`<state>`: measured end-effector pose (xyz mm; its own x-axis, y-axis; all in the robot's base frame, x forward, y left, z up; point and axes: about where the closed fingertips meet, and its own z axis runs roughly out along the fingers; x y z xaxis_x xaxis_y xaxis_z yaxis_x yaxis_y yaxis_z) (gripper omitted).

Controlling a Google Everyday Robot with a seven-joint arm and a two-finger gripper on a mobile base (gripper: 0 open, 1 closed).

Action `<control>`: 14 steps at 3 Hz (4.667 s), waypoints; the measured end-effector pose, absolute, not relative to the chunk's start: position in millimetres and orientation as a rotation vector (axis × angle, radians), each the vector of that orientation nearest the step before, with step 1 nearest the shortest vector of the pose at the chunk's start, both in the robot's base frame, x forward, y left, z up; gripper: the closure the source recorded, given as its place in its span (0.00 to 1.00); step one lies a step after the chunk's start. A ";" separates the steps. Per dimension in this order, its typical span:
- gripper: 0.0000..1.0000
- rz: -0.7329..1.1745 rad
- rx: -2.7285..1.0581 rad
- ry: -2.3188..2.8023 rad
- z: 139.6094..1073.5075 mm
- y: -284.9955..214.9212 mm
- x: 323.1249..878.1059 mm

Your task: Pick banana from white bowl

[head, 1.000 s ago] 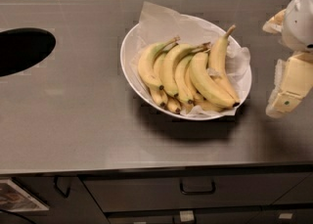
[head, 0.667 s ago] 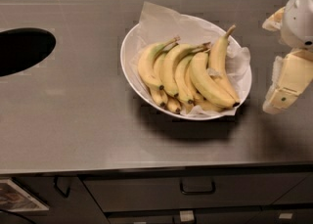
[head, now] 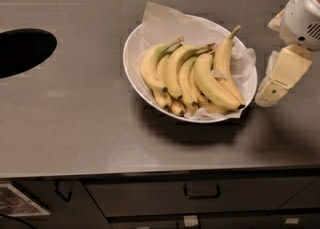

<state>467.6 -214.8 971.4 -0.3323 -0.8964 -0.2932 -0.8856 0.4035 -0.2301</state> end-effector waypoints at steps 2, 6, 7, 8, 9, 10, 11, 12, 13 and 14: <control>0.00 -0.008 -1.591 2.281 978.1 -165.3 464.6; 0.00 0.038 -1.467 2.476 951.8 -143.2 476.4; 0.00 0.027 -1.412 2.540 944.2 -139.0 480.0; 0.00 0.011 -1.337 2.578 940.4 -139.4 480.8; 0.00 0.009 -1.272 2.589 937.4 -139.4 477.6; 0.14 0.011 -1.230 2.583 936.0 -138.6 472.9; 0.18 0.021 -1.220 2.585 931.6 -136.3 471.2; 0.23 0.033 -1.234 2.582 927.2 -130.6 472.3; 0.23 0.042 -1.251 2.581 922.5 -124.6 474.0; 0.25 0.017 -1.232 2.606 915.9 -127.7 476.3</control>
Offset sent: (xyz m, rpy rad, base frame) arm -0.0045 0.0759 0.0057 0.0093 0.0635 0.0533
